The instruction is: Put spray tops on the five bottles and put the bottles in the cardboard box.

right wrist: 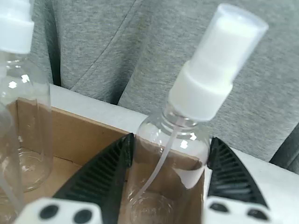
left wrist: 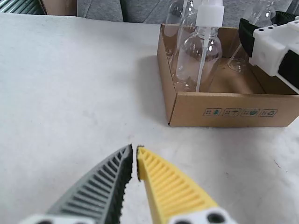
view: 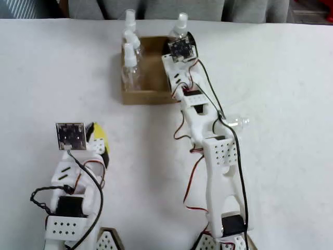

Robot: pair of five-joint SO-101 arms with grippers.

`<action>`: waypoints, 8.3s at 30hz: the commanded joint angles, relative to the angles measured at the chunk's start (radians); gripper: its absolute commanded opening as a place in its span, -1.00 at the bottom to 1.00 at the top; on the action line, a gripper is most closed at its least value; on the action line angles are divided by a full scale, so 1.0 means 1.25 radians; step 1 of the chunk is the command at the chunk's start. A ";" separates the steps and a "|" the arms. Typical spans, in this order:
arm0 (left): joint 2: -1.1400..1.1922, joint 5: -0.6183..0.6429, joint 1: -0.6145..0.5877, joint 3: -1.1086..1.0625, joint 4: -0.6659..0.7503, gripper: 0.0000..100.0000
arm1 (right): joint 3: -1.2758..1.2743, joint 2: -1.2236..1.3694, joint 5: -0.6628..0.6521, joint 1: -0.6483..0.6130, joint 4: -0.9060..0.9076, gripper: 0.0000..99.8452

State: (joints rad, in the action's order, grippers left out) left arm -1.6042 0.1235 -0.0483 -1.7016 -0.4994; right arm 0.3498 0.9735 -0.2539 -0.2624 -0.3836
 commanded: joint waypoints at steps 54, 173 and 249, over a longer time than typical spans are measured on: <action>-0.009 -0.005 -0.007 0.002 0.039 -0.95 | -0.169 -0.280 0.034 0.006 0.121 -0.30; 0.741 -0.331 0.278 0.408 -0.001 -0.96 | -0.060 -0.343 0.633 0.160 1.488 -0.59; 2.026 -0.417 0.530 1.835 -0.216 -0.93 | -0.350 -0.536 -0.436 0.773 1.423 -0.71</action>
State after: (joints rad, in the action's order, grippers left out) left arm 0.9214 -0.3874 0.6068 0.5125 -0.7188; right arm -0.0890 0.3138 -0.7894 0.6935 1.4055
